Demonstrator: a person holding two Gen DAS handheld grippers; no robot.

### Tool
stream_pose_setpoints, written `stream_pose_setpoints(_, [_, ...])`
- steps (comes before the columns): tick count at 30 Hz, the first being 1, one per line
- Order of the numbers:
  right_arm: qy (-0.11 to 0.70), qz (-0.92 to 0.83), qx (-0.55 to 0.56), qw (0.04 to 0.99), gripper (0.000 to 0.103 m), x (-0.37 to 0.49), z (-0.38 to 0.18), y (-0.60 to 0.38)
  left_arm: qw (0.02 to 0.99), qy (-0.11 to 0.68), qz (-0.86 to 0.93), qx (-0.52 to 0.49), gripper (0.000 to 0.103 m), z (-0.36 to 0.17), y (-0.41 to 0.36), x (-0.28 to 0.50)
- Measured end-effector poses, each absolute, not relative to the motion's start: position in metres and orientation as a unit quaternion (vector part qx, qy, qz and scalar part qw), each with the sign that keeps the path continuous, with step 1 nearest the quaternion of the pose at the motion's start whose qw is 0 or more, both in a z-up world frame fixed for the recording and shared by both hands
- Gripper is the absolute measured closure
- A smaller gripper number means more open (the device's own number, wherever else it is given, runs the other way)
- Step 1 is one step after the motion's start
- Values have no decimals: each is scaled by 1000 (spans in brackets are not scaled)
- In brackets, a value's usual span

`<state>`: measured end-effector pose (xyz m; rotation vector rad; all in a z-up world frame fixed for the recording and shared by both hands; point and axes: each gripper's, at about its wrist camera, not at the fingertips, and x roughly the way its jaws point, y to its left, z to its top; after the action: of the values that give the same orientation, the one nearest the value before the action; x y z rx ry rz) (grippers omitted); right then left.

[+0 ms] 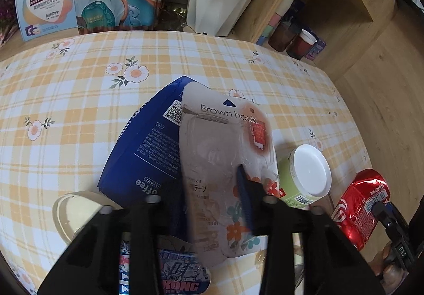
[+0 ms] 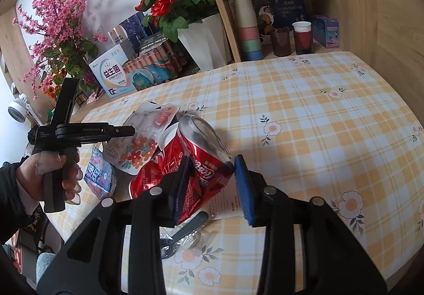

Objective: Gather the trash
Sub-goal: 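Lift the white bag and red can off the table toward the bin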

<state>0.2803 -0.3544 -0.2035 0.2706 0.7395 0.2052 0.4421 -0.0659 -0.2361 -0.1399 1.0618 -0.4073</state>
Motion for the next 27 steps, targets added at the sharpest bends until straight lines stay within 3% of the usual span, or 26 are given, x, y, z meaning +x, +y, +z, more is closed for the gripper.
stream_pose_setpoints(16, [338, 101, 131, 926, 66, 261, -180, -349, 892, 412, -185, -16, 76, -159, -54, 393])
stream_pose_setpoints(27, [325, 109, 119, 932, 66, 226, -158, -333, 915, 363, -177, 5, 76, -118, -31, 302])
